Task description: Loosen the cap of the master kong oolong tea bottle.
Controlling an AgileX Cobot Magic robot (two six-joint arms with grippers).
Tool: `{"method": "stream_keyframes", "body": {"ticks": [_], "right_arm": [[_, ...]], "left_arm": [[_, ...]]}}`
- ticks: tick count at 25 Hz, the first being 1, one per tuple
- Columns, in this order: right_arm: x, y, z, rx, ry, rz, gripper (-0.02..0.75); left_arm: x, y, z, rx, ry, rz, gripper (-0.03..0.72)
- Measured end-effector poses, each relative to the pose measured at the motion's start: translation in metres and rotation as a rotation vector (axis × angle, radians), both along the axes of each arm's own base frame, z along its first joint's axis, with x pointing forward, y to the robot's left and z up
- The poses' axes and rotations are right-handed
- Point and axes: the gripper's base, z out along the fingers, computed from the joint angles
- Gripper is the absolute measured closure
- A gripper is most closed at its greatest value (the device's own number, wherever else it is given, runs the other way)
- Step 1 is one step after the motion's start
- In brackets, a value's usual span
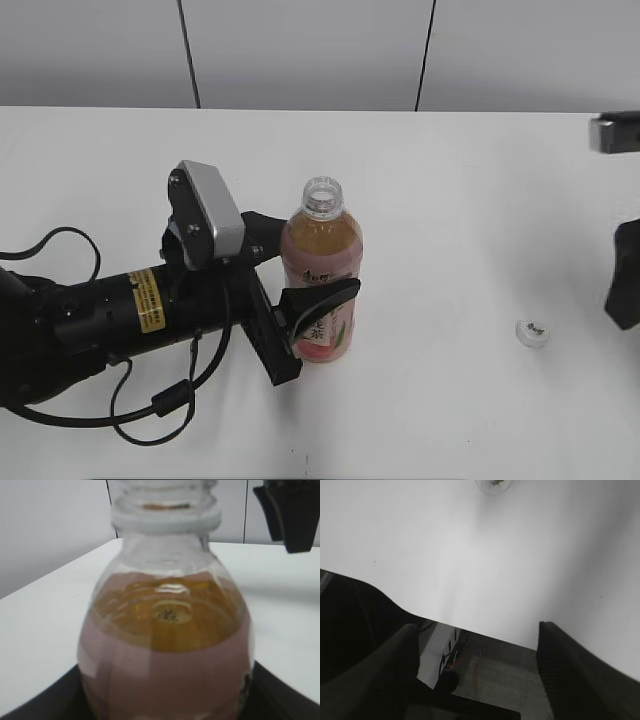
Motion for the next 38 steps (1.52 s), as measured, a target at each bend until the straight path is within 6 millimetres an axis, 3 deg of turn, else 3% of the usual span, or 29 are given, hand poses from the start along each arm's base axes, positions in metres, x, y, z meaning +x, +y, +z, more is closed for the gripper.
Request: {"method": "stream_keyframes", "body": {"ticks": [7,10,13,20,27,32,38], "right_arm": [[-0.081,-0.010,0.072,0.039,-0.314,0.002,0.188],[-0.117,-0.015,0.086,0.051,-0.432,-0.003,0.188],[-0.152,-0.019,0.083,0.069,-0.506,-0.031,0.188],[-0.202,-0.025,0.043,0.079,-0.570,-0.034,0.188],[-0.241,-0.031,0.049,0.121,-0.842,-0.036,0.188],[-0.257,-0.033,0.051,0.136,-0.943,-0.036,0.188],[-0.259,-0.034,0.050,0.137,-0.952,-0.036,0.188]], "left_arm": [[0.000,0.000,0.000,-0.003,0.000,0.002,0.252],[0.000,0.000,0.000,-0.004,0.000,0.004,0.238],[0.001,0.000,0.000,-0.008,-0.002,0.015,0.189],[0.002,0.001,0.001,-0.012,-0.001,0.027,0.144],[0.002,0.001,0.001,-0.024,0.022,0.031,0.109],[0.002,0.001,0.001,-0.041,0.056,0.037,0.095],[0.002,0.001,0.001,-0.050,0.072,0.043,0.095]]}}
